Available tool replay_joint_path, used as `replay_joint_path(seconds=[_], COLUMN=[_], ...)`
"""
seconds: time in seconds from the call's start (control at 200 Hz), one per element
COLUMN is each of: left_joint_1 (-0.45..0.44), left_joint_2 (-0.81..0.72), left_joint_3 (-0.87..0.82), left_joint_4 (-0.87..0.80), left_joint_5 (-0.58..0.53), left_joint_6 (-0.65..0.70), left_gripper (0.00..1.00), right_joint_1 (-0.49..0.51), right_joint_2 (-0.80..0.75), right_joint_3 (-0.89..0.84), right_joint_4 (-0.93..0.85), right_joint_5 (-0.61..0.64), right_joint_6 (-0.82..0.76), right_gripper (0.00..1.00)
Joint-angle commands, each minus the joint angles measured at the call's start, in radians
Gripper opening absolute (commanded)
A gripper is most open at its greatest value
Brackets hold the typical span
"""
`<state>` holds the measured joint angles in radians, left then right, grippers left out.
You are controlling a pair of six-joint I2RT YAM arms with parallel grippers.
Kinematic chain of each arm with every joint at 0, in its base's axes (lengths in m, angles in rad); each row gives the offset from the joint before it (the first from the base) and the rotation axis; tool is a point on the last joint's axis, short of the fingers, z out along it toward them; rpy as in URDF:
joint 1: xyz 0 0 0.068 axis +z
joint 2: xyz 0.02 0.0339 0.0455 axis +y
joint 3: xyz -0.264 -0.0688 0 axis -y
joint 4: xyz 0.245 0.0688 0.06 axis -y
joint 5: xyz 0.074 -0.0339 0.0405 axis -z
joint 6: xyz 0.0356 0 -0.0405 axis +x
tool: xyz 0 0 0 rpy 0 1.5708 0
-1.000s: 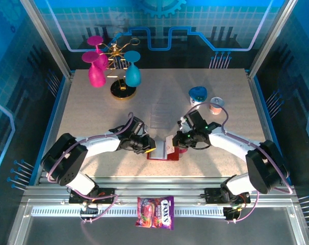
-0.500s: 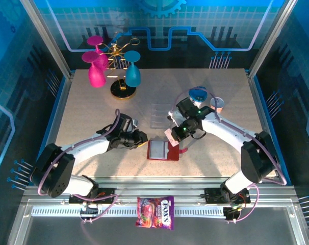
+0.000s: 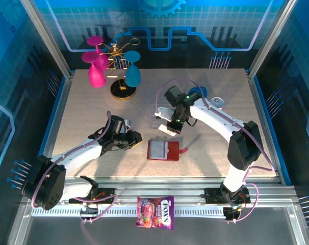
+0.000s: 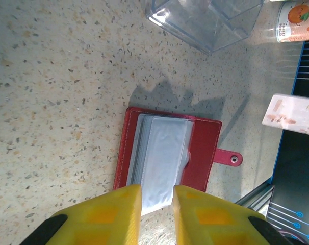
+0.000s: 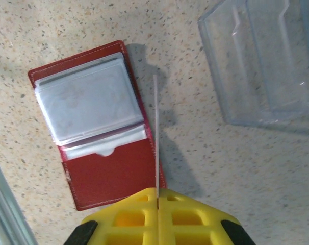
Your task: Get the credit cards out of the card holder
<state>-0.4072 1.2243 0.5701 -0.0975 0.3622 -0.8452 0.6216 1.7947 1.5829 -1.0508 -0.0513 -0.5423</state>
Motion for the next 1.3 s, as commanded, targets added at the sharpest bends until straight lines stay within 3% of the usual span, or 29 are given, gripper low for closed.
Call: replay_joint_path(seconds=[0.0, 0.335, 0.845, 1.296], left_joint_1=[0.022, 0.047, 0.093, 0.105], left_joint_2=[-0.034, -0.006, 0.126, 0.176], left_joint_3=[-0.014, -0.011, 0.052, 0.073], left_joint_4=[-0.032, 0.026, 0.058, 0.076], left_joint_5=[-0.007, -0.045, 0.0, 0.007], left_joint_6=[0.035, 0.024, 0.044, 0.029], left_gripper=[0.24, 0.26, 0.24, 0.24], right_joint_1=[0.007, -0.017, -0.049, -0.062], right_joint_2=[0.052, 0.251, 0.561, 0.645], right_joint_3=[0.089, 0.384, 0.851, 0.905], right_joint_4=[-0.112, -0.276, -0.482, -0.47], right_joint_5=[0.032, 0.02, 0.016, 0.018], right_joint_6=[-0.113, -0.221, -0.294, -0.318], right_gripper=[0.0, 0.0, 0.0, 0.0])
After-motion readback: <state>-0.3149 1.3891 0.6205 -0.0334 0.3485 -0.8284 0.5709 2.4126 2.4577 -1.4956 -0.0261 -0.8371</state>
